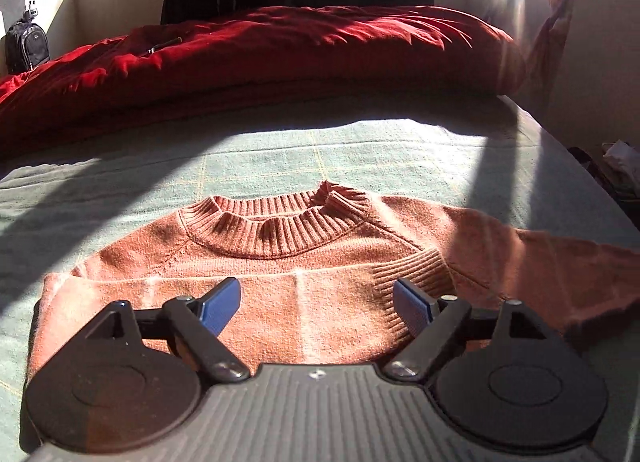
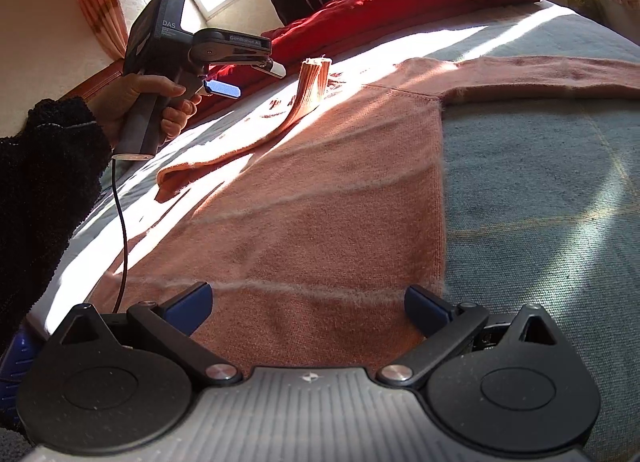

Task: Fold clothes
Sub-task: 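Carry the cuff across the sweater body to the collar and open the left tool, then pull the open left tool back over the folded sleeve while the right tool moves toward the collar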

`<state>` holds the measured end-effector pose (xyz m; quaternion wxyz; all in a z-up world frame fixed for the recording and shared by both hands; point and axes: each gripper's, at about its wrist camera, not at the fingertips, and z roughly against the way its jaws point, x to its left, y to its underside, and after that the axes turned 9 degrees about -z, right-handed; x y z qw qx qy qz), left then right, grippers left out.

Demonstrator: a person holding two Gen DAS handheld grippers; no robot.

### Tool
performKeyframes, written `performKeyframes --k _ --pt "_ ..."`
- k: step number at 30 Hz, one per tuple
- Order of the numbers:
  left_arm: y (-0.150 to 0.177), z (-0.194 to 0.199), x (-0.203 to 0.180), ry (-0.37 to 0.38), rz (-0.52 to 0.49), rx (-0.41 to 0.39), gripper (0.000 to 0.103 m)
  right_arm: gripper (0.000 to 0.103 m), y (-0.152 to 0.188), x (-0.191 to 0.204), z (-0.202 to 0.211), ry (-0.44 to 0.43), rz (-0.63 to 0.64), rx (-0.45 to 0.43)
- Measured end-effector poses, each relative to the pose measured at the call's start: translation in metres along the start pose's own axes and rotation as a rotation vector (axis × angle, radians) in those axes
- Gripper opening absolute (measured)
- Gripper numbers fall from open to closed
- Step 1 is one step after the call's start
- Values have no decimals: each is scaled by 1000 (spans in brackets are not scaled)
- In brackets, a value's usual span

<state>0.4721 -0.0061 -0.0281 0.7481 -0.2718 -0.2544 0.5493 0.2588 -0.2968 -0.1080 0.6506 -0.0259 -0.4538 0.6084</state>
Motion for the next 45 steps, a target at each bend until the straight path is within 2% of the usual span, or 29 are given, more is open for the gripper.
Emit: performKeyframes --k 4,10,13,16,18,21,24,29,32,39,41,45 --pt "18 10 19 -9 -5 3 83 103 1 11 1 13 20 2" --pt "50 23 63 -48 55 42 82 103 1 31 -1 32 51 10" --pt "68 32 87 -54 77 35 80 103 1 43 -5 36 63 24" --pt "89 39 113 -42 126 20 71 103 -1 55 -10 42 72 20" --pt "102 42 131 -29 169 12 56 103 -2 63 -13 46 78 14" --pt "124 44 158 -25 242 11 55 103 -6 74 -19 50 70 -6" --pt "139 45 174 -13 267 2 55 103 -10 86 -25 67 81 -26" --pt "153 51 181 -17 239 -45 55 103 -24 103 -38 86 133 -76" --pt "160 60 177 22 213 -80 55 103 -39 114 -44 104 177 -108" --pt "166 72 163 111 122 -158 56 103 -80 134 -66 92 243 -104" --pt "164 68 168 163 147 -181 56 103 -88 137 -73 84 245 -96" --pt "161 49 183 183 243 -216 55 103 -90 144 -85 68 264 -84"
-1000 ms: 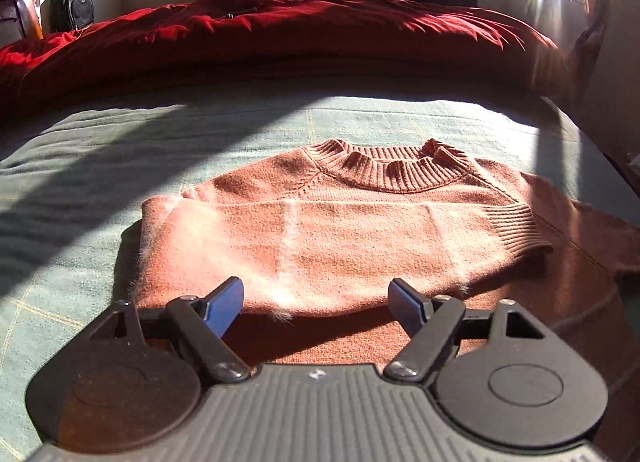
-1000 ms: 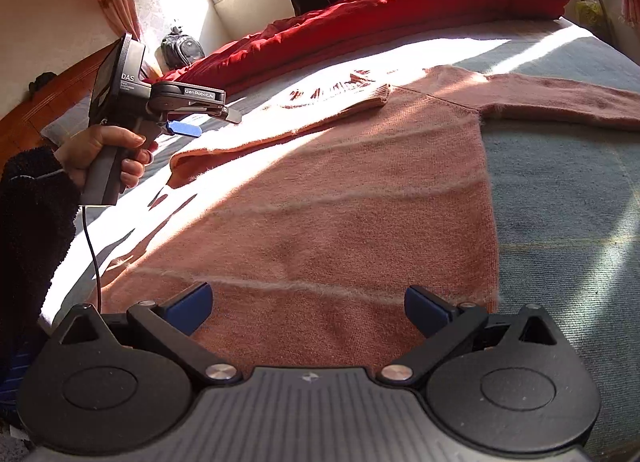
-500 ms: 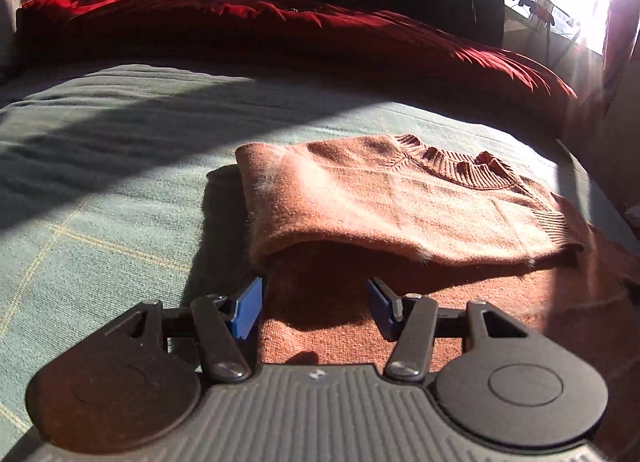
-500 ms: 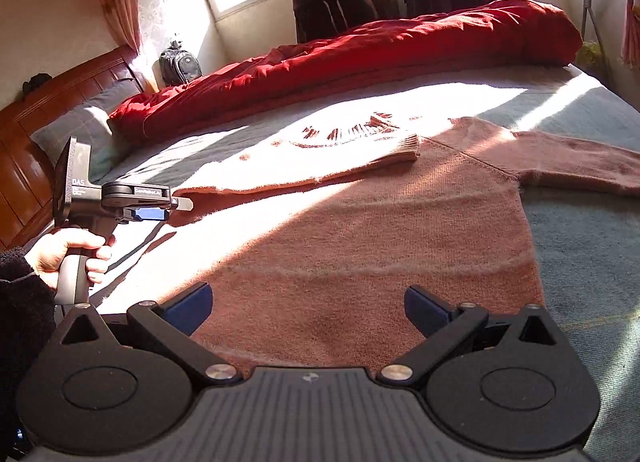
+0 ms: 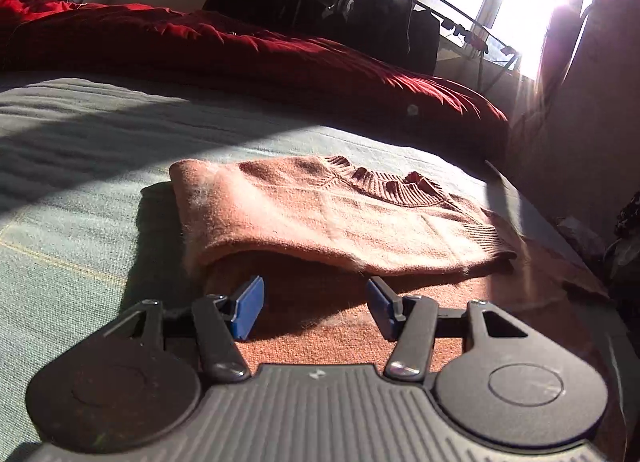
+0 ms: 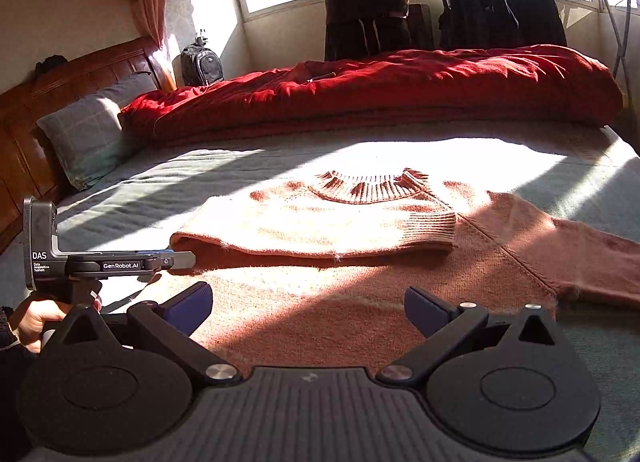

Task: Fold clothes
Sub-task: 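Pull the open left tool back over the folded sleeve while the right tool moves toward the collar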

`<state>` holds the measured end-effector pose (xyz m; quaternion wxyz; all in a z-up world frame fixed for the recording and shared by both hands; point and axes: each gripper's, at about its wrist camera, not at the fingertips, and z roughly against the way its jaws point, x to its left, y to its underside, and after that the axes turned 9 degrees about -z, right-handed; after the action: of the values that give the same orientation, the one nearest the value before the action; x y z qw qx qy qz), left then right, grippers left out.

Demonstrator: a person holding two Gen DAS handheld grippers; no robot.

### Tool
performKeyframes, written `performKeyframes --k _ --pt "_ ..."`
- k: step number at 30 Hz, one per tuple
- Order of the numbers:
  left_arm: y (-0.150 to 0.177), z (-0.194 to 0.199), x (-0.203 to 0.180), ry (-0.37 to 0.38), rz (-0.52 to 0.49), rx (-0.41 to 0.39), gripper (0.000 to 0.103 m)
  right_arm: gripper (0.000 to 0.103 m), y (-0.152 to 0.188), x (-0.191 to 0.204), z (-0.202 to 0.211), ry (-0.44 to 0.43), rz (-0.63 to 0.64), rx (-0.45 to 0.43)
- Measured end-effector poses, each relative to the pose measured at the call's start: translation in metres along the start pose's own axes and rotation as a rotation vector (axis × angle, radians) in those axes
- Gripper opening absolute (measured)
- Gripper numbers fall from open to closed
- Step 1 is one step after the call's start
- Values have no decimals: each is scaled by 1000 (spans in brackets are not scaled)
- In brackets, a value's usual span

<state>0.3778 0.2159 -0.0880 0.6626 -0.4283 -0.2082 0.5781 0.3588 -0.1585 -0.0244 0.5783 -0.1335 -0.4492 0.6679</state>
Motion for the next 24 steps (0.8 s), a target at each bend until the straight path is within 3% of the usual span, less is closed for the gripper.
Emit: performKeyframes --k 5,9,11,18,22,24 --pt "-5 -13 20 -13 83 -62 55 103 8 -2 -16 -15 -1 44" --pt "-14 -15 31 -86 111 -107 49 103 12 -7 -28 2 -11 71" --pt "-14 -16 39 -59 154 -97 49 103 11 -9 -31 5 -24 75" --pt "-3 -16 25 17 46 -69 53 103 1 -16 -44 -28 -63 98" --pt "5 -34 32 70 83 36 53 103 -12 -26 -59 -83 -143 98" --pt "6 -33 29 59 65 32 55 102 -21 -34 -66 -101 -193 94"
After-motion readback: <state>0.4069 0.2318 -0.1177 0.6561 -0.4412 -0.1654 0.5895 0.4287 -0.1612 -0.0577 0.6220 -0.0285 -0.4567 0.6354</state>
